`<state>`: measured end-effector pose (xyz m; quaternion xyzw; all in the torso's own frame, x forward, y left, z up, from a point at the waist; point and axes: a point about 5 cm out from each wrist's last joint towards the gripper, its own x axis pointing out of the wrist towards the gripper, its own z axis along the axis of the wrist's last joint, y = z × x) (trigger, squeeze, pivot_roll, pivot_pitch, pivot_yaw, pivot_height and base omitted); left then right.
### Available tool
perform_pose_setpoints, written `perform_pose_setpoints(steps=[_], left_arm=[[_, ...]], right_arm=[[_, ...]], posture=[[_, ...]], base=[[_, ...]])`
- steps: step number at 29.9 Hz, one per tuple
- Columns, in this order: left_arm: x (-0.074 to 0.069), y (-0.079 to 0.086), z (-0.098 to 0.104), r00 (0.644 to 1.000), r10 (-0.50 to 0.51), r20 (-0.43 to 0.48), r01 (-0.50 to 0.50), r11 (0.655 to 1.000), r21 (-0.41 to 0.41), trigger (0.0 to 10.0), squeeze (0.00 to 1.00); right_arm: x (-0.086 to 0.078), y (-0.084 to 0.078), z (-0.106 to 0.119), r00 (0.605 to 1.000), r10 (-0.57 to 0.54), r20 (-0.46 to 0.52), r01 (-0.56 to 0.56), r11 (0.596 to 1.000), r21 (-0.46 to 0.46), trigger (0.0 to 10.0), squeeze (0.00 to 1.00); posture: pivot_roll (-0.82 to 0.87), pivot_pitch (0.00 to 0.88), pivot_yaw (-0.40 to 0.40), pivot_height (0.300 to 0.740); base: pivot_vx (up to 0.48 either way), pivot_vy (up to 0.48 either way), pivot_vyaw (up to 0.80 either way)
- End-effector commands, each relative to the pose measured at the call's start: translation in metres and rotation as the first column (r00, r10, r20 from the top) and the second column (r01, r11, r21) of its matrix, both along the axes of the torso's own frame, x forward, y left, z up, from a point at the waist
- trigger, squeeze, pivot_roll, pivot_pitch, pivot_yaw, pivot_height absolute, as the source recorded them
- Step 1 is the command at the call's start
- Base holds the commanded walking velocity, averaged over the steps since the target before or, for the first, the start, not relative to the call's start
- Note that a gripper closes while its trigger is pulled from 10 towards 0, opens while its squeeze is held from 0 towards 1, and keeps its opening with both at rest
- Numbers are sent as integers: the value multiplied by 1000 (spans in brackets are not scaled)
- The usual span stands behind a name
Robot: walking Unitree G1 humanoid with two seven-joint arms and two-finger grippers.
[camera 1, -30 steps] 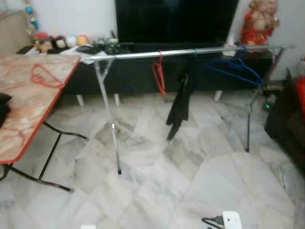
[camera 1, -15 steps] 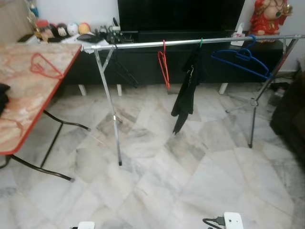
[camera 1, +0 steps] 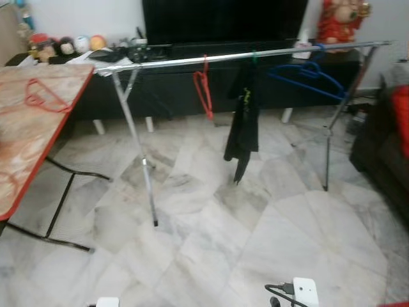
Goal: Hang hanger
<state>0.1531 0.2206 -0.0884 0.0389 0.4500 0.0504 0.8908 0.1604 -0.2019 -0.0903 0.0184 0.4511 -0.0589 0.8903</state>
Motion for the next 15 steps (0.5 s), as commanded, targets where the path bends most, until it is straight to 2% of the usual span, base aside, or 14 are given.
perform_pose_setpoints(steps=[1, 4, 6, 8, 11, 15], left_arm=[[3, 1, 1, 1000, 1, -9, -1, 1000, -1, 10000, 0], [15, -6, 4, 1000, -18, 8, 18, 1000, -9, 10000, 0], [18, -8, 5, 999, -34, 14, 34, 999, -8, 10000, 0], [17, -8, 5, 999, -40, 10, 40, 999, -2, 10000, 0], [14, -10, 3, 999, -46, -1, 46, 999, 0, 10000, 0], [3, -7, -1, 999, -30, -32, 30, 1000, -6, 10000, 0]], right_arm=[[1, 0, 0, 1000, 4, -7, -4, 1000, -4, 10000, 0], [3, -2, 1, 1000, -31, -3, 31, 999, -22, 10000, 0], [3, -3, 1, 999, -43, -1, 43, 999, -17, 10000, 0], [3, -3, 1, 999, -49, -1, 49, 999, -10, 10000, 0], [4, -2, 1, 1000, -19, -5, 19, 1000, -11, 10000, 0], [5, -1, 2, 1000, -21, -5, 21, 1000, -15, 10000, 0]], posture=[[-48, 0, 8, 740], [-44, 0, 12, 740], [-42, 0, 11, 740], [-37, 0, 9, 740], [-39, 0, 9, 740], [-39, 0, 8, 740]], base=[[0, 0, -669], [0, 0, -669], [0, 0, -663], [0, 0, -669], [0, -266, -663], [0, 0, -663]])
